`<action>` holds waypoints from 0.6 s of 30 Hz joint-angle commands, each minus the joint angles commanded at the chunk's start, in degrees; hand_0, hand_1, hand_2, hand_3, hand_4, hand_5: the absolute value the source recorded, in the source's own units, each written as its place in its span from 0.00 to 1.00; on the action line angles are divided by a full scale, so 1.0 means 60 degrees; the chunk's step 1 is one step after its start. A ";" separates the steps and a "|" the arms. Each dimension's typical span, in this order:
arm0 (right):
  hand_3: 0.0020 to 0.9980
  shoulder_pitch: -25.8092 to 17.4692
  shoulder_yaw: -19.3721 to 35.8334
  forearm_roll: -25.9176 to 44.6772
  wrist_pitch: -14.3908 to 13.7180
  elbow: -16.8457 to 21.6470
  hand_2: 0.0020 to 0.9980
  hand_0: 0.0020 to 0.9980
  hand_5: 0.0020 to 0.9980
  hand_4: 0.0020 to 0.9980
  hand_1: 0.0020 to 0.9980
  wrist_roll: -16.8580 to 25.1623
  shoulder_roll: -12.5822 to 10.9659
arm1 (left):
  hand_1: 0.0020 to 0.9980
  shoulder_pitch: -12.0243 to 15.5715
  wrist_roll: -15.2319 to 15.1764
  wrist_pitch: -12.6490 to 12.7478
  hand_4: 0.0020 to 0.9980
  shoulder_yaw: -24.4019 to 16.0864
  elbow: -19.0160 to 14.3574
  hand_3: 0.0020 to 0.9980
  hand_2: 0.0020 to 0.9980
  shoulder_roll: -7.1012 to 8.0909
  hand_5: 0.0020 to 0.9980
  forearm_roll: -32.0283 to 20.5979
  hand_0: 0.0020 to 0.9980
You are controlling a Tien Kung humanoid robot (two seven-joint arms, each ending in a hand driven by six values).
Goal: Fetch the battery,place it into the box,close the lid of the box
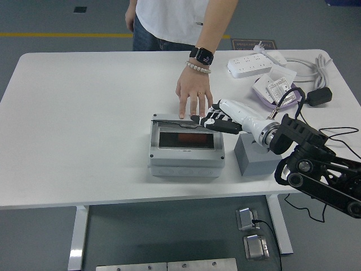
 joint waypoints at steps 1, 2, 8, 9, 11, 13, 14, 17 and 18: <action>0.51 0.0002 0.0002 -0.0001 0.0022 0.0007 0.50 0.36 1.00 0.87 0.45 -0.0012 -0.0005 | 0.59 -0.0002 0.0001 -0.0002 0.00 0.0000 0.0000 0.51 0.51 0.0000 0.00 0.0003 0.38; 0.51 0.0002 0.0007 -0.0004 0.0046 0.0013 0.50 0.36 1.00 0.87 0.45 -0.0026 -0.0012 | 0.59 -0.0004 0.0001 -0.0004 0.00 0.0004 0.0000 0.51 0.51 0.0000 0.00 0.0000 0.38; 0.50 -0.0008 0.0030 -0.0018 0.0123 0.0035 0.50 0.43 1.00 0.88 0.43 -0.0069 -0.0041 | 0.59 -0.0015 0.0000 -0.0015 0.00 0.0021 0.0000 0.51 0.51 -0.0007 0.00 -0.0017 0.38; 0.50 -0.0011 0.0023 -0.0018 0.0132 0.0043 0.50 0.43 1.00 0.88 0.44 -0.0077 -0.0046 | 0.59 -0.0017 -0.0002 -0.0016 0.00 0.0026 0.0000 0.51 0.51 -0.0006 0.00 -0.0025 0.38; 0.50 -0.0019 0.0010 -0.0012 0.0138 0.0050 0.50 0.43 1.00 0.88 0.44 -0.0080 -0.0051 | 0.59 -0.0018 -0.0001 -0.0019 0.00 0.0022 0.0000 0.51 0.51 -0.0006 0.00 -0.0022 0.38; 0.50 -0.0033 0.0006 -0.0014 0.0138 0.0049 0.50 0.43 1.00 0.88 0.44 -0.0081 -0.0048 | 0.59 -0.0018 -0.0002 -0.0021 0.00 0.0023 0.0000 0.51 0.51 -0.0004 0.00 -0.0026 0.38; 0.50 -0.0042 0.0010 -0.0011 0.0135 0.0044 0.50 0.43 1.00 0.88 0.44 -0.0079 -0.0046 | 0.59 -0.0019 -0.0003 -0.0021 0.00 0.0027 0.0000 0.51 0.51 -0.0003 0.00 -0.0031 0.38; 0.50 -0.0076 0.0039 -0.0036 0.0129 0.0035 0.52 0.54 1.00 0.88 0.44 -0.0094 -0.0044 | 0.59 -0.0021 -0.0006 -0.0024 0.00 0.0050 0.0000 0.51 0.51 -0.0006 0.00 -0.0055 0.38; 0.50 -0.0092 0.0064 -0.0054 0.0123 0.0033 0.52 0.54 1.00 0.88 0.44 -0.0103 -0.0046 | 0.59 -0.0023 -0.0006 -0.0026 0.00 0.0053 0.0000 0.51 0.51 -0.0009 0.00 -0.0058 0.38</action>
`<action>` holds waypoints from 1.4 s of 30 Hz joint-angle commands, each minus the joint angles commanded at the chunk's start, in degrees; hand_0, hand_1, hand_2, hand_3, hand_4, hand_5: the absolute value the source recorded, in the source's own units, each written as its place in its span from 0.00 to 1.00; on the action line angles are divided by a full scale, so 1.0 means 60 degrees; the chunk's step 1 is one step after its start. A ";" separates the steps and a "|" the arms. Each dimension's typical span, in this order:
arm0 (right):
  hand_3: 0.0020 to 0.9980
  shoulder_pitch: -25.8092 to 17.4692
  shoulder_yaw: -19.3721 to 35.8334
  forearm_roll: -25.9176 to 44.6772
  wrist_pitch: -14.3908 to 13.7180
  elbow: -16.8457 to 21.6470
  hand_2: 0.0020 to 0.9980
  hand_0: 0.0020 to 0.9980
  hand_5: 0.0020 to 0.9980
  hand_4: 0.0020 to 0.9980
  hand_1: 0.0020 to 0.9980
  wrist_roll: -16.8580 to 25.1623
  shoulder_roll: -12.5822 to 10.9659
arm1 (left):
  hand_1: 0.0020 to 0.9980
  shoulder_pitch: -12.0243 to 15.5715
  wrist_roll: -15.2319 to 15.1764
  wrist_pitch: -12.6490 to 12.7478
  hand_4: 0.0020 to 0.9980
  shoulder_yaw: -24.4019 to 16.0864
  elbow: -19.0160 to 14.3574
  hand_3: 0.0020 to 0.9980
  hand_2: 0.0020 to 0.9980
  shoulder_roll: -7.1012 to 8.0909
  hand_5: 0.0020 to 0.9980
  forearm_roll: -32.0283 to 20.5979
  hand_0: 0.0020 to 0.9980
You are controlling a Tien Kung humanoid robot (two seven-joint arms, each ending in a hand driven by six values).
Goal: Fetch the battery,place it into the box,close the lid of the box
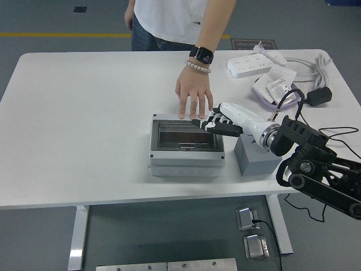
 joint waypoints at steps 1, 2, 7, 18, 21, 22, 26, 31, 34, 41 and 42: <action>0.50 -0.0021 0.0037 -0.0036 -0.0007 -0.0001 0.52 0.54 1.00 0.88 0.44 -0.0019 -0.0003 | 0.59 -0.0002 -0.0001 -0.0001 0.00 0.0005 0.0000 0.51 0.51 -0.0004 0.00 -0.0005 0.38; 0.50 -0.0061 0.0124 -0.0111 -0.0005 -0.0006 0.52 0.54 1.00 0.88 0.44 -0.0049 -0.0007 | 0.59 -0.0006 -0.0001 -0.0003 0.00 0.0004 0.0000 0.51 0.51 -0.0010 0.00 -0.0008 0.38; 0.50 -0.0450 0.0894 -0.0774 0.0091 -0.0066 0.52 0.58 1.00 0.88 0.44 -0.0333 -0.0030 | 0.59 -0.0016 -0.0006 -0.0012 0.00 0.0029 0.0000 0.51 0.51 -0.0036 0.00 -0.0036 0.38; 0.58 -0.2397 0.3591 -0.2312 -0.0452 -0.0362 0.58 0.73 1.00 0.89 0.47 0.0279 0.0498 | 0.59 0.0048 0.0008 -0.0002 0.00 -0.0085 0.0000 0.51 0.51 -0.0089 0.00 0.0073 0.38; 0.60 -0.2948 0.4412 -0.2170 -0.0996 -0.0603 0.59 0.75 1.00 0.89 0.48 0.0891 0.0869 | 0.59 0.0051 0.0002 0.0000 0.00 -0.0089 0.0000 0.51 0.51 -0.0119 0.00 0.0073 0.37; 0.60 -0.3148 0.4688 -0.1988 -0.1218 -0.0742 0.59 0.75 1.00 0.89 0.48 0.1141 0.1027 | 0.59 0.0052 -0.0002 0.0002 0.00 -0.0092 0.0000 0.51 0.51 -0.0128 0.00 0.0073 0.37; 0.60 -0.3803 0.5774 -0.1102 -0.2120 -0.1350 0.59 0.75 1.00 0.89 0.48 0.2300 0.1526 | 0.59 0.0060 -0.0018 0.0014 0.00 -0.0111 0.0000 0.51 0.51 -0.0141 0.00 0.0083 0.37; 0.59 -0.4382 0.6851 0.0643 -0.3111 -0.2290 0.59 0.72 1.00 0.88 0.48 0.4104 0.2030 | 0.59 0.0065 -0.0047 0.0027 0.00 -0.0153 0.0000 0.51 0.51 -0.0120 0.00 0.0097 0.37; 0.60 -0.4587 0.7158 0.1672 -0.3238 -0.2666 0.59 0.68 1.00 0.87 0.50 0.5071 0.2306 | 0.59 0.0061 -0.0079 0.0042 0.00 -0.0144 0.0000 0.51 0.51 -0.0107 0.00 0.0044 0.37; 0.64 -0.4827 0.7220 0.4132 -0.2757 -0.2997 0.60 0.63 0.97 0.88 0.52 0.7067 0.2696 | 0.59 0.0102 -0.0114 0.0083 0.00 -0.0165 0.0000 0.51 0.51 -0.0086 0.00 -0.0016 0.37; 0.64 -0.4837 0.7155 0.4476 -0.2599 -0.3037 0.60 0.63 0.97 0.88 0.52 0.7293 0.2709 | 0.59 0.0115 -0.0113 0.0088 0.00 -0.0180 0.0000 0.51 0.51 -0.0082 0.00 -0.0009 0.37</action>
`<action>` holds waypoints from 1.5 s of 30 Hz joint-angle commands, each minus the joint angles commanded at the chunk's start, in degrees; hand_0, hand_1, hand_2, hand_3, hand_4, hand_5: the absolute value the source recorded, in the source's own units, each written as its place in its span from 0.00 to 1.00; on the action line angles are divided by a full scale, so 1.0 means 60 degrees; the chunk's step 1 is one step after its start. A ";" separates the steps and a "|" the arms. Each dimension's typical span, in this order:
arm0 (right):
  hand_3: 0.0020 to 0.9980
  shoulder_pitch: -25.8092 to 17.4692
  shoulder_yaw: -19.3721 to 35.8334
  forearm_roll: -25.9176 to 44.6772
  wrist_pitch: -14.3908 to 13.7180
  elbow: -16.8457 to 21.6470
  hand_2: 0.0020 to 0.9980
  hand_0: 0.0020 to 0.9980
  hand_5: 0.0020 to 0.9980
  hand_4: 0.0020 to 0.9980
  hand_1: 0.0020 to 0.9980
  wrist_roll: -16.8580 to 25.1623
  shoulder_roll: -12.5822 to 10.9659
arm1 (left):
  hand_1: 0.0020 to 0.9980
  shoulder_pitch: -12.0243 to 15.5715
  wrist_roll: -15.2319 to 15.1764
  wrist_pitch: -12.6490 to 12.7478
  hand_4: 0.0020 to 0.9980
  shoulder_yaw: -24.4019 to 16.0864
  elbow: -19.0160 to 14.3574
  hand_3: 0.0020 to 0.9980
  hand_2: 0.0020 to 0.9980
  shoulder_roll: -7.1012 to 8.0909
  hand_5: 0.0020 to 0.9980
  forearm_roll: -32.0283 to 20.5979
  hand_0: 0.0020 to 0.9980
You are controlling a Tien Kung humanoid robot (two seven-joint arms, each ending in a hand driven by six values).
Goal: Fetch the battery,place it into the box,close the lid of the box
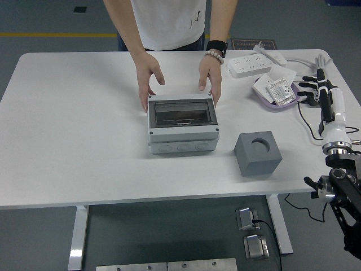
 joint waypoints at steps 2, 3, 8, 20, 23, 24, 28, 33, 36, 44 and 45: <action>0.64 -0.0015 -0.0174 0.0801 0.0387 -0.0062 0.60 0.63 0.97 0.88 0.52 0.0521 0.0020 | 0.59 0.0037 0.0006 0.0014 0.00 -0.0049 0.0000 0.51 0.51 0.0014 0.00 0.0025 0.37; 0.65 -0.0018 -0.0226 0.1111 0.0506 -0.0073 0.61 0.69 0.99 0.88 0.53 0.0715 0.0025 | 0.59 0.0049 0.0008 0.0019 0.00 -0.0064 0.0000 0.51 0.51 0.0019 0.00 0.0032 0.37; 0.65 -0.0009 -0.0335 0.2650 0.0792 -0.0003 0.63 0.74 1.00 0.90 0.55 0.1430 0.0024 | 0.59 0.0108 0.0026 0.0039 0.00 -0.0156 0.0000 0.51 0.51 0.0047 0.00 0.0109 0.37; 0.65 0.0081 -0.0249 0.3526 0.0749 0.0241 0.64 0.74 1.00 0.90 0.55 0.1287 -0.0133 | 0.59 0.0238 0.0059 0.0096 0.00 -0.0298 0.0000 0.51 0.51 0.0193 0.00 0.0303 0.37; 0.66 0.0098 -0.0254 0.3449 0.0759 0.0297 0.63 0.74 0.99 0.90 0.56 0.1215 -0.0149 | 0.59 0.0252 0.0059 0.0104 0.00 -0.0332 0.0000 0.51 0.51 0.0242 0.00 0.0348 0.37; 0.66 0.0100 -0.0259 0.3427 0.0768 0.0318 0.63 0.74 0.99 0.90 0.56 0.1193 -0.0151 | 0.59 0.0248 0.0057 0.0106 0.00 -0.0334 0.0000 0.51 0.51 0.0259 0.00 0.0353 0.37; 0.66 0.0100 -0.0251 0.3296 0.0816 0.0442 0.64 0.76 0.98 0.90 0.57 0.1085 -0.0142 | 0.59 0.0217 0.0036 0.0113 0.00 -0.0319 0.0000 0.51 0.51 0.0308 0.00 0.0344 0.37; 0.65 0.0063 -0.0154 0.3017 0.0837 0.0652 0.63 0.76 0.98 0.90 0.57 0.0905 -0.0142 | 0.59 0.0209 -0.0004 0.0128 0.00 -0.0264 0.0000 0.51 0.51 0.0316 0.00 0.0227 0.37; 0.65 0.0036 -0.0082 0.2839 0.0824 0.0743 0.63 0.76 0.98 0.90 0.57 0.0782 -0.0182 | 0.59 0.0239 -0.0015 0.0139 0.00 -0.0265 0.0000 0.51 0.51 0.0283 0.00 0.0150 0.37; 0.65 -0.0008 0.0089 0.2382 0.0790 0.0956 0.64 0.78 0.98 0.89 0.60 0.0489 -0.0179 | 0.59 0.0182 -0.0049 0.0140 0.00 -0.0207 0.0000 0.51 0.51 0.0267 0.00 -0.0022 0.37; 0.65 -0.0001 0.0098 0.2330 0.0784 0.0974 0.64 0.78 0.98 0.89 0.60 0.0457 -0.0173 | 0.59 0.0166 -0.0046 0.0136 0.00 -0.0219 0.0000 0.51 0.51 0.0279 0.00 -0.0018 0.37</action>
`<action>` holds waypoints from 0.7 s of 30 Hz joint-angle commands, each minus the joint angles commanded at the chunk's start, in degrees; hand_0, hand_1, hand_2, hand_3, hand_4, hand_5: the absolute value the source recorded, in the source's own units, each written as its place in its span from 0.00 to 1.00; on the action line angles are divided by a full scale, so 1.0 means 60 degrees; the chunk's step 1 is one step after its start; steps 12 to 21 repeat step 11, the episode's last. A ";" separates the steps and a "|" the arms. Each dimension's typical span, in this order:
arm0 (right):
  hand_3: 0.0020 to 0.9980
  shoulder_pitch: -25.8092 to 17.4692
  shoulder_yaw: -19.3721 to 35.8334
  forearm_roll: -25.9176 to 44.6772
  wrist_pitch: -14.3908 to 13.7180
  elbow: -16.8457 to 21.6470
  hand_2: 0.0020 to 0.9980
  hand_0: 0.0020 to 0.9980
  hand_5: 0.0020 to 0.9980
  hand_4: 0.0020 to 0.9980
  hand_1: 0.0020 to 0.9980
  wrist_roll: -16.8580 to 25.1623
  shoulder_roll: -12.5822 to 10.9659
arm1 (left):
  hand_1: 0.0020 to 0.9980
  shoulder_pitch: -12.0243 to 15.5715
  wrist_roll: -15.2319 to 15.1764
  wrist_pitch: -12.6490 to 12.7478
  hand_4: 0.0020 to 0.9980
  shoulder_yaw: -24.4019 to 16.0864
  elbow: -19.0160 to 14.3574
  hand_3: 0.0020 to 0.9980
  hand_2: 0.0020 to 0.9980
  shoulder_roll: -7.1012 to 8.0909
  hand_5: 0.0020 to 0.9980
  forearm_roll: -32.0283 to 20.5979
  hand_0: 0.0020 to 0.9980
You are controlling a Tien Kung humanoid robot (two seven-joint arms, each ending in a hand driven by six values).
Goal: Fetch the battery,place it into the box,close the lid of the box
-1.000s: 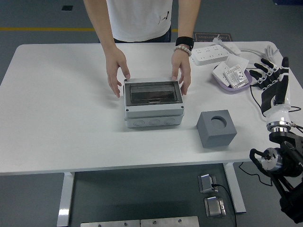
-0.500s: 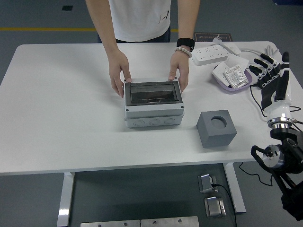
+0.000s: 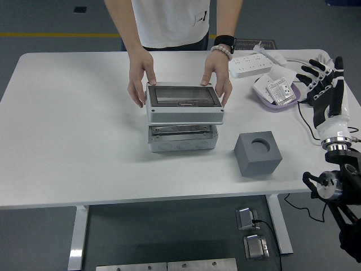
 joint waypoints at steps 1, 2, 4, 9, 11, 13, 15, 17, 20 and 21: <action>0.65 0.0009 0.0009 -0.0053 -0.0006 0.0018 0.64 0.78 0.98 0.89 0.60 -0.0036 0.0005 | 0.59 -0.0019 0.0003 -0.0003 0.00 -0.0013 0.0000 0.51 0.51 0.0015 0.00 0.0004 0.37; 0.65 0.0018 0.0012 -0.0089 -0.0010 0.0032 0.64 0.78 0.98 0.89 0.60 -0.0062 0.0005 | 0.59 -0.0036 0.0002 -0.0004 0.00 -0.0012 0.0000 0.51 0.51 0.0027 0.00 -0.0002 0.37; 0.65 0.0048 0.0005 -0.0151 -0.0021 0.0061 0.64 0.78 0.98 0.89 0.60 -0.0115 -0.0014 | 0.59 -0.0076 -0.0013 -0.0004 0.00 0.0034 0.0000 0.51 0.51 0.0051 0.00 -0.0057 0.37; 0.65 0.0114 -0.0047 -0.0291 -0.0056 0.0097 0.64 0.79 0.98 0.89 0.60 -0.0241 -0.0026 | 0.59 -0.0122 -0.0038 0.0002 0.00 0.0067 0.0000 0.51 0.51 0.0129 0.00 -0.0104 0.37; 0.65 0.0115 -0.0062 -0.0354 -0.0071 0.0120 0.64 0.79 0.98 0.89 0.60 -0.0289 -0.0030 | 0.59 -0.0131 -0.0053 0.0007 0.00 0.0089 0.0000 0.51 0.51 0.0157 0.00 -0.0139 0.37; 0.65 0.0115 -0.0062 -0.0354 -0.0071 0.0120 0.64 0.79 0.98 0.89 0.60 -0.0289 -0.0030 | 0.59 -0.0131 -0.0053 0.0007 0.00 0.0089 0.0000 0.51 0.51 0.0157 0.00 -0.0139 0.37; 0.65 0.0115 -0.0062 -0.0354 -0.0071 0.0120 0.64 0.79 0.98 0.89 0.60 -0.0289 -0.0030 | 0.59 -0.0131 -0.0053 0.0007 0.00 0.0089 0.0000 0.51 0.51 0.0157 0.00 -0.0139 0.37; 0.65 0.0115 -0.0062 -0.0354 -0.0071 0.0120 0.64 0.79 0.98 0.89 0.60 -0.0289 -0.0030 | 0.59 -0.0131 -0.0053 0.0007 0.00 0.0089 0.0000 0.51 0.51 0.0157 0.00 -0.0139 0.37; 0.65 0.0115 -0.0062 -0.0354 -0.0071 0.0120 0.64 0.79 0.98 0.89 0.60 -0.0289 -0.0030 | 0.59 -0.0131 -0.0053 0.0007 0.00 0.0089 0.0000 0.51 0.51 0.0157 0.00 -0.0139 0.37; 0.65 0.0115 -0.0062 -0.0354 -0.0071 0.0120 0.64 0.79 0.98 0.89 0.60 -0.0289 -0.0030 | 0.59 -0.0131 -0.0053 0.0007 0.00 0.0089 0.0000 0.51 0.51 0.0157 0.00 -0.0139 0.37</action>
